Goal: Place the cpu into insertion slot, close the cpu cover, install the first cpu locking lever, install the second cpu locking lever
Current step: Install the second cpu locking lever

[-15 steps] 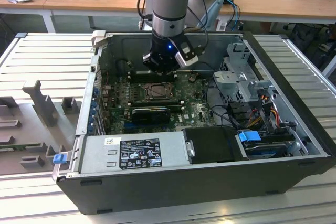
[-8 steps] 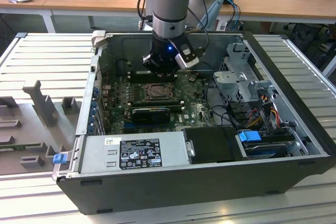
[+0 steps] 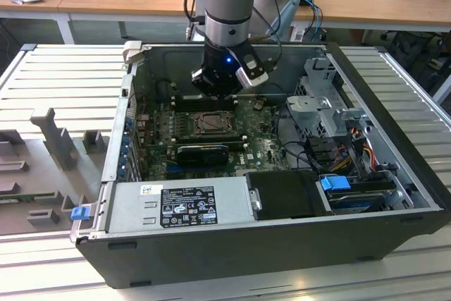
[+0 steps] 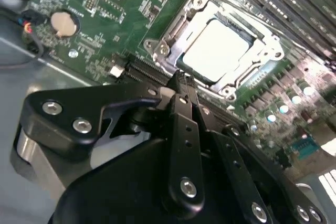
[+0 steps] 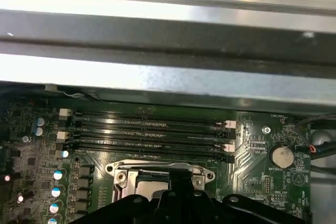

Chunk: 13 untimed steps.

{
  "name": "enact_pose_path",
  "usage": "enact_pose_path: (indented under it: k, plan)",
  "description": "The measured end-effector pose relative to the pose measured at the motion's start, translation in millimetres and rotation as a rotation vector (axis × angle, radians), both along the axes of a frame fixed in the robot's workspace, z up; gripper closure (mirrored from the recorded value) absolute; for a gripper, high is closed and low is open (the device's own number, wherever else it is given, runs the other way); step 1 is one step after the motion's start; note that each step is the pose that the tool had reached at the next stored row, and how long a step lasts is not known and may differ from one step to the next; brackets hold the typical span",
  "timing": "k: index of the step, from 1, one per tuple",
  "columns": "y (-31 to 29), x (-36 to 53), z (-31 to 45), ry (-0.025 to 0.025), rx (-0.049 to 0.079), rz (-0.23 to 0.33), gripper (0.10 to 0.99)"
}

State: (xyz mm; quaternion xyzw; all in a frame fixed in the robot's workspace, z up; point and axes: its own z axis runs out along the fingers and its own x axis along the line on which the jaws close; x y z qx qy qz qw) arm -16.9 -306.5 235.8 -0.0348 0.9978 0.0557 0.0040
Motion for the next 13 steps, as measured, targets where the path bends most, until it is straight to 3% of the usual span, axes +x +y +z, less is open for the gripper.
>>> enact_pose_path:
  k: [2,6,9,12,13]
  plan:
    - [-0.1,0.0,14.1,0.0003,0.000,0.000,0.980]
    - [-4.9,0.0,15.0,0.0005,0.000,0.000,0.980]
    - [-32.7,0.0,13.3,0.0013,0.000,0.000,0.980]
    - [-42.9,0.0,11.5,0.0047,0.000,0.000,0.980]
    - [-48.1,0.0,9.4,0.0121,0.000,0.000,0.980]
